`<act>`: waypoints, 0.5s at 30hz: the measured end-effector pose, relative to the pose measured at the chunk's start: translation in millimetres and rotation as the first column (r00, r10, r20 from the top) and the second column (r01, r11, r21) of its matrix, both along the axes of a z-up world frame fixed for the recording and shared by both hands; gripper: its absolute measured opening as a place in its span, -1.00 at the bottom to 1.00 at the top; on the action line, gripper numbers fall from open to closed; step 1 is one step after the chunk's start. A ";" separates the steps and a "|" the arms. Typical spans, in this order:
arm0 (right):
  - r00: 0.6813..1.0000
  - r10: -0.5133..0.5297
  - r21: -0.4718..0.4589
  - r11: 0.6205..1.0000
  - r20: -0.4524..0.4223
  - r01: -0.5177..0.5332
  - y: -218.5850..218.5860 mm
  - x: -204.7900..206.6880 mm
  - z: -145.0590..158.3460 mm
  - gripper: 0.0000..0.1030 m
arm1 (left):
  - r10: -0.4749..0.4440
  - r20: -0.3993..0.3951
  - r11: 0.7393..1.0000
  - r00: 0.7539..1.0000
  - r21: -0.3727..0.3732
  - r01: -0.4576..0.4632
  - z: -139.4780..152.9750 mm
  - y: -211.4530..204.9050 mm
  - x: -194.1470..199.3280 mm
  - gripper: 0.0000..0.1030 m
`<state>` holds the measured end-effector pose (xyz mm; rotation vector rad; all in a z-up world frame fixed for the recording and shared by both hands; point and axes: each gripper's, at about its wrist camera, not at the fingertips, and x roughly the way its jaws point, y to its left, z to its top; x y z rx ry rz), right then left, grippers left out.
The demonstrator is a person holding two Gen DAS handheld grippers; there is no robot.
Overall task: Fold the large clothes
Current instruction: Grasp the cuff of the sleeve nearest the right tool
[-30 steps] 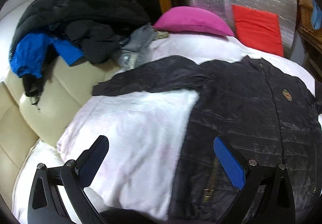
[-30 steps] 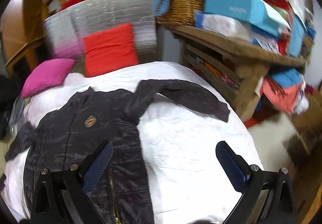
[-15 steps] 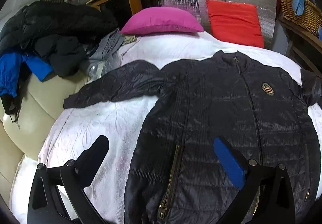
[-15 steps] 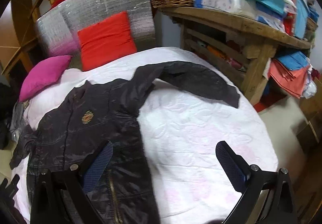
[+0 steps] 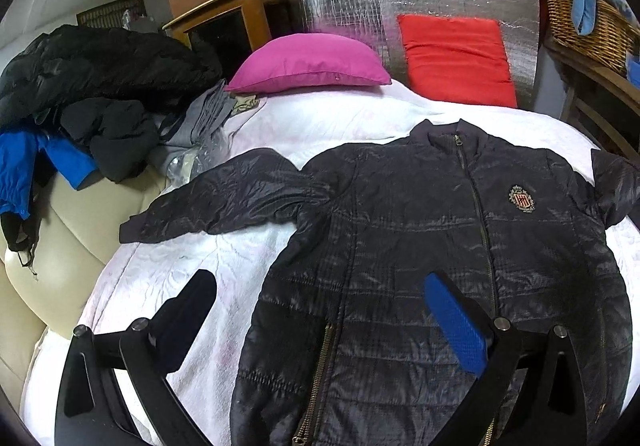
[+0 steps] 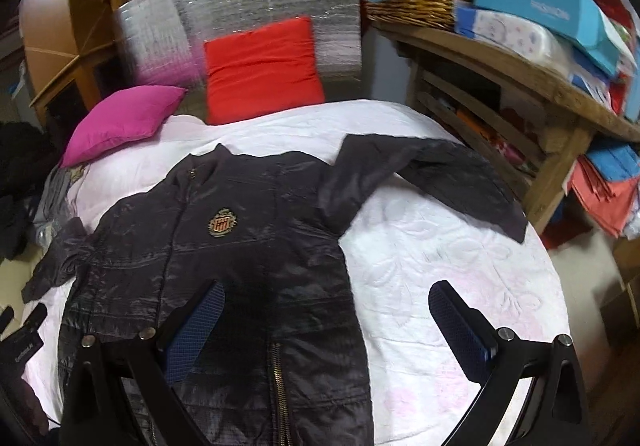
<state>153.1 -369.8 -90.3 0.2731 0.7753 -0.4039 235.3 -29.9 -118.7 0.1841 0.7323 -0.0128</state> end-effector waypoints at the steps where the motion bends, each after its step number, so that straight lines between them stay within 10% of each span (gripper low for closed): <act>1: 1.000 0.002 -0.004 1.000 0.000 -0.002 2.0 3.3 0.1 1.00 | 0.000 0.003 1.000 1.000 0.000 0.000 0.4 -1.3 0.6 1.00; 10: 0.996 -0.018 0.205 0.979 0.085 0.001 -50.6 28.5 -20.6 1.00 | -0.018 0.015 0.999 1.000 0.040 0.017 -7.4 -25.3 20.9 1.00; 15: 0.968 -0.173 0.490 0.869 0.182 0.063 -132.0 33.2 -63.2 1.00 | -0.036 -0.055 0.997 0.998 0.060 0.040 -37.7 -46.6 44.4 1.00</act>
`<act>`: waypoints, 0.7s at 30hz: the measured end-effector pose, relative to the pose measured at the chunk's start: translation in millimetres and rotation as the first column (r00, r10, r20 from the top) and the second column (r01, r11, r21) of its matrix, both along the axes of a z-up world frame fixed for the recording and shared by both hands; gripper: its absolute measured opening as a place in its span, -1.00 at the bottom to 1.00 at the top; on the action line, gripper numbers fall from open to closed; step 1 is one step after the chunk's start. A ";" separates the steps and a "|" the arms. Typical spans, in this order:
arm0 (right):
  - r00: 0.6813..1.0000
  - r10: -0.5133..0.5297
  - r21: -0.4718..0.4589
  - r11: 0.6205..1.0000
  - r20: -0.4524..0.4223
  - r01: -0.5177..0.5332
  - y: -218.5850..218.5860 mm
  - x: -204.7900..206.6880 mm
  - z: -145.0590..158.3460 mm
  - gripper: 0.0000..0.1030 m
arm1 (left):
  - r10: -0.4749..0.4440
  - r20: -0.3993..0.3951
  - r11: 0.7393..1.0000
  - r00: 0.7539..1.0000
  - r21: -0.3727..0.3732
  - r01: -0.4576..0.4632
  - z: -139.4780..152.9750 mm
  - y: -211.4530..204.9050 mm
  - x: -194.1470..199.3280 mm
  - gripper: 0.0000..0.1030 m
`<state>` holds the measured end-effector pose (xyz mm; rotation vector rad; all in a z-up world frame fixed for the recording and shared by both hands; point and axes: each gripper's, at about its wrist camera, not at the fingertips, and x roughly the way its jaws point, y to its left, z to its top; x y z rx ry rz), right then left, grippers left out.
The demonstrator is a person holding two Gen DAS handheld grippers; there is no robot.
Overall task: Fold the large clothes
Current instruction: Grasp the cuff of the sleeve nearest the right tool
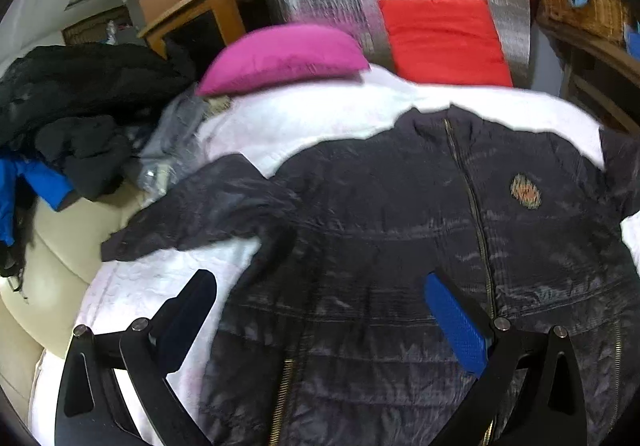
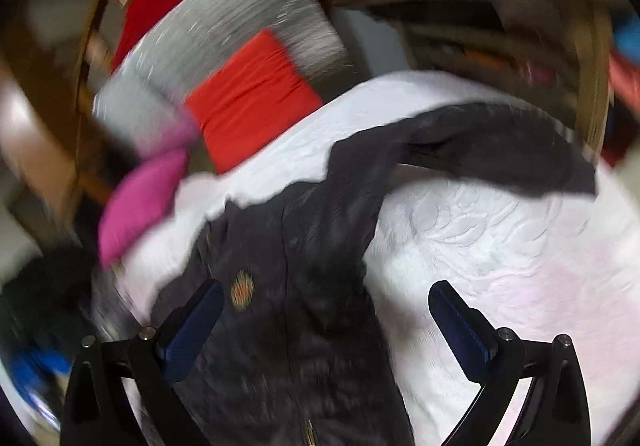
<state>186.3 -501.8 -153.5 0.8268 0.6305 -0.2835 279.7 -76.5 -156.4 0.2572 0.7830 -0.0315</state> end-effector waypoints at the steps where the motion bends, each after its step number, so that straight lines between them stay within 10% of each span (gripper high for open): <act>1: 0.999 -0.029 0.050 0.998 0.012 0.029 -12.3 -0.1 -8.3 1.00 | -0.002 -0.021 1.000 1.000 0.000 0.002 -6.5 -3.5 3.8 1.00; 6: 0.970 -0.232 0.418 0.890 0.077 0.180 -92.2 -4.3 -67.1 1.00 | -0.010 -0.183 0.999 0.983 0.035 0.017 -56.1 -24.0 30.9 1.00; 12: 0.897 -0.407 0.654 0.728 0.173 0.204 -141.1 -15.1 -103.5 1.00 | 0.008 -0.254 0.997 0.967 0.079 0.013 -86.3 -32.2 34.7 1.00; 15: 0.845 -0.492 0.746 0.639 0.208 0.188 -157.3 -22.7 -112.3 1.00 | 0.022 -0.230 0.995 0.973 0.098 0.001 -91.7 -34.5 27.1 1.00; 21: 0.847 -0.526 0.740 0.599 0.076 0.305 -184.0 -9.7 -111.3 1.00 | 0.060 -0.177 0.997 0.982 0.056 -0.051 -97.9 -30.8 11.9 1.00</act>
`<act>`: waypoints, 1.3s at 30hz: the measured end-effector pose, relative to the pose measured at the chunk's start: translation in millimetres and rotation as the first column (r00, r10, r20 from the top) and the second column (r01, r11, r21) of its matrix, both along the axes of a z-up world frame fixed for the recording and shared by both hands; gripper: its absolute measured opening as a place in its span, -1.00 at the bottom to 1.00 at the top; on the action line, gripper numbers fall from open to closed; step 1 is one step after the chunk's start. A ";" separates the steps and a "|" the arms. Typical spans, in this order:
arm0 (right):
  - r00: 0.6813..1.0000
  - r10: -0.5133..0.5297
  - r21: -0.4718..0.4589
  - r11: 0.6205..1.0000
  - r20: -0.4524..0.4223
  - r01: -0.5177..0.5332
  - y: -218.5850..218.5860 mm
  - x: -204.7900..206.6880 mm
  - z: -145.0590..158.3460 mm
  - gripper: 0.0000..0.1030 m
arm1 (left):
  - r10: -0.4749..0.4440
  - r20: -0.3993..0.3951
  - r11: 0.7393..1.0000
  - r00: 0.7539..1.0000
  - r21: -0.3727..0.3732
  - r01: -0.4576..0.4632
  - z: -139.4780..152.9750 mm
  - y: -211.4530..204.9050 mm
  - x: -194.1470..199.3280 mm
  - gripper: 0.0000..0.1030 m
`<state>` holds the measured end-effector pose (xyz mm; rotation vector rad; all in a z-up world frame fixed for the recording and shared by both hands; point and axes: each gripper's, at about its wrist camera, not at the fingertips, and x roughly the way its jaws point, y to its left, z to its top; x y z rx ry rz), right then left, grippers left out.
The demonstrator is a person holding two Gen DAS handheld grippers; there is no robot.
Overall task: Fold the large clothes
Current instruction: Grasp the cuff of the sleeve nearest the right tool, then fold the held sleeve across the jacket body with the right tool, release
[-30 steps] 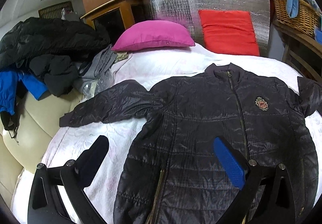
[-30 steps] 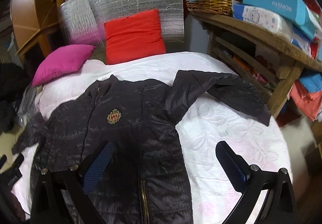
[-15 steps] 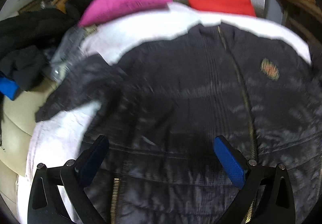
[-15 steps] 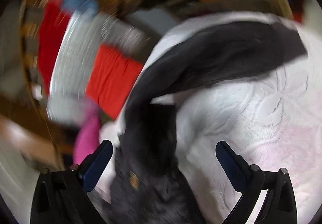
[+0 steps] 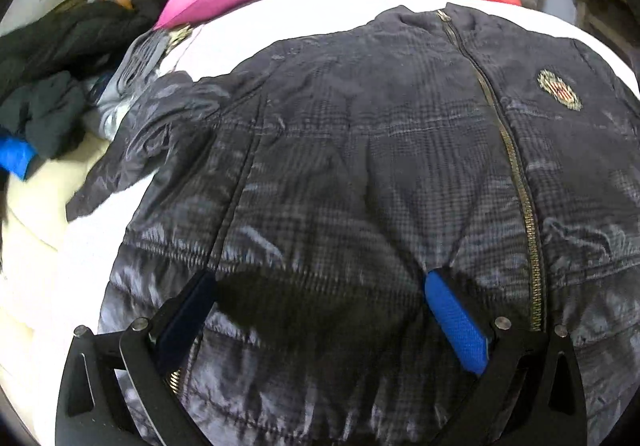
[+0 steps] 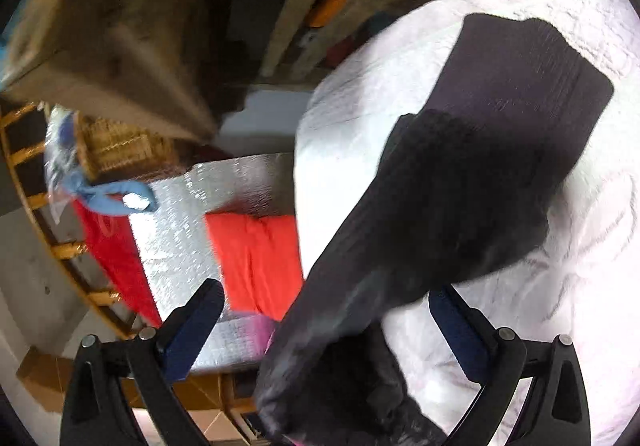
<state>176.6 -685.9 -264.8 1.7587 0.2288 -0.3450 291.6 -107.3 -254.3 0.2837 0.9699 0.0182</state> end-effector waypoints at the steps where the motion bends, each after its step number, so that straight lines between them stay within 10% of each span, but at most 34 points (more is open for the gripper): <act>1: 1.000 -0.001 0.006 1.000 -0.022 0.001 -2.4 1.1 -2.0 0.88 | 0.010 -0.003 1.000 1.000 -0.025 -0.010 -1.1 3.5 -1.2 1.00; 9: 0.988 0.041 -0.241 0.967 -0.146 -0.076 14.9 20.3 30.4 -0.20 | -0.011 -0.077 0.995 0.997 -0.103 0.003 1.2 15.4 -1.9 1.00; 13: 0.978 0.079 -0.426 0.891 -0.195 -0.157 38.0 29.9 67.2 -0.32 | -0.065 -0.079 0.989 0.995 -0.139 0.054 18.6 29.4 -6.6 1.00; 25: 0.928 0.263 -0.881 0.326 -0.263 -0.342 249.5 91.8 203.6 -0.33 | 0.028 0.138 0.983 0.990 -0.184 -0.002 95.7 170.2 -33.0 1.00; 29: 0.830 0.480 -0.899 0.166 -0.285 -0.405 361.0 123.0 227.4 -0.33 | 0.072 0.207 0.984 0.976 -0.177 -0.035 110.9 205.2 -39.7 1.00; 31: 0.763 0.580 -0.857 0.202 -0.285 -0.474 395.7 132.6 217.3 -0.33 | 0.091 0.231 0.983 0.969 -0.177 -0.050 114.4 217.0 -43.6 1.00; 34: 0.670 0.715 -0.713 0.363 -0.200 -0.600 405.1 139.5 184.5 -0.32 | 0.079 0.252 0.985 0.964 -0.170 -0.036 117.4 221.1 -46.0 1.00; 36: 0.695 0.709 -0.624 0.491 -0.120 -0.608 384.3 132.0 164.2 -0.24 | 0.063 0.257 0.986 0.964 -0.168 -0.019 118.7 219.9 -49.4 1.00; 38: 0.749 0.660 -0.554 0.602 -0.060 -0.575 341.7 115.4 145.4 0.62 | 0.044 0.259 0.986 0.965 -0.169 0.001 119.0 212.6 -52.2 1.00; 39: 0.796 0.605 -0.526 0.675 -0.007 -0.517 317.3 99.1 139.8 0.74 | 0.036 0.258 0.985 0.966 -0.171 0.009 120.8 207.8 -54.8 1.00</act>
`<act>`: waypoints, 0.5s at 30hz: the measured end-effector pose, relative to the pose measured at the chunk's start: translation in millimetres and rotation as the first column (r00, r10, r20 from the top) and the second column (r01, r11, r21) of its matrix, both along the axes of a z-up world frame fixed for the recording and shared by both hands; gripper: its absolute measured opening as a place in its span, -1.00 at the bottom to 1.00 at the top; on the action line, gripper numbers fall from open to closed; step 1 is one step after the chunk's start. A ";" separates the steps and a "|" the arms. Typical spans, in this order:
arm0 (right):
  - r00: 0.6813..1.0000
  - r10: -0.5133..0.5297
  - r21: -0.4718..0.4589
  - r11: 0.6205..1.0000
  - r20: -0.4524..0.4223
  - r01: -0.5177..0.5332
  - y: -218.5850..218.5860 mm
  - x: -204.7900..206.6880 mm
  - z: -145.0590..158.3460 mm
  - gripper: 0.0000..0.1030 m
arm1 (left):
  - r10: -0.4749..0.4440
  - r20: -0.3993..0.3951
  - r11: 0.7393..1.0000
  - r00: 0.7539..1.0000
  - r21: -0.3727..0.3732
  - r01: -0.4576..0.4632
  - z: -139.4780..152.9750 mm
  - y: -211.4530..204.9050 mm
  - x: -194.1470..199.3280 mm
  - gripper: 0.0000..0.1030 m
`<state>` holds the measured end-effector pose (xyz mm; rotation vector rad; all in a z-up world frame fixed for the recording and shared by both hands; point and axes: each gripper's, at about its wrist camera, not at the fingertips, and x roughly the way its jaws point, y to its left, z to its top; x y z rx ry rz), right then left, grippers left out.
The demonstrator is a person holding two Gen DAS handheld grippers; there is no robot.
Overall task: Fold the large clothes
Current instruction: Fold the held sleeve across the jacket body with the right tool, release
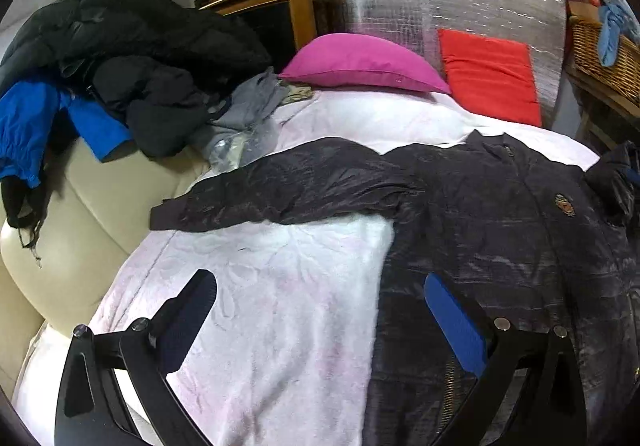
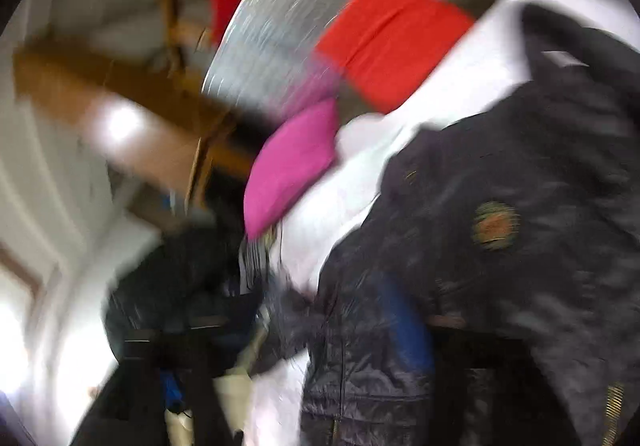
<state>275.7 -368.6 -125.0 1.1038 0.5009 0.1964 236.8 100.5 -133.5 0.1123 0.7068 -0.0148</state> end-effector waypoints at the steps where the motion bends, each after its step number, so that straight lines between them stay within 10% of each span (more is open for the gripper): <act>1: 0.997 -0.067 0.051 0.997 0.023 0.066 -16.5 -21.1 -3.7 0.88 | -0.019 -0.003 1.000 1.000 -0.005 0.019 0.6 -9.7 1.7 1.00; 5: 0.970 -0.244 0.233 0.944 0.015 0.234 -96.2 -68.4 -30.3 1.00 | -0.079 -0.009 0.997 0.997 -0.005 0.079 9.5 -51.6 1.7 1.00; 9: 0.923 -0.348 0.444 0.809 -0.166 0.385 -157.1 -83.1 -92.3 1.00 | -0.167 -0.004 0.986 0.986 -0.009 0.167 21.9 -100.9 -1.9 1.00; 13: 0.891 -0.348 0.593 0.666 -0.290 0.453 -177.2 -89.1 -150.2 1.00 | -0.238 -0.038 0.971 0.971 -0.003 0.238 28.8 -146.4 -1.7 1.00; 15: 0.886 -0.333 0.598 0.654 -0.323 0.464 -183.7 -80.2 -164.3 1.00 | -0.252 -0.066 0.968 0.966 -0.002 0.252 30.2 -164.0 -0.1 1.00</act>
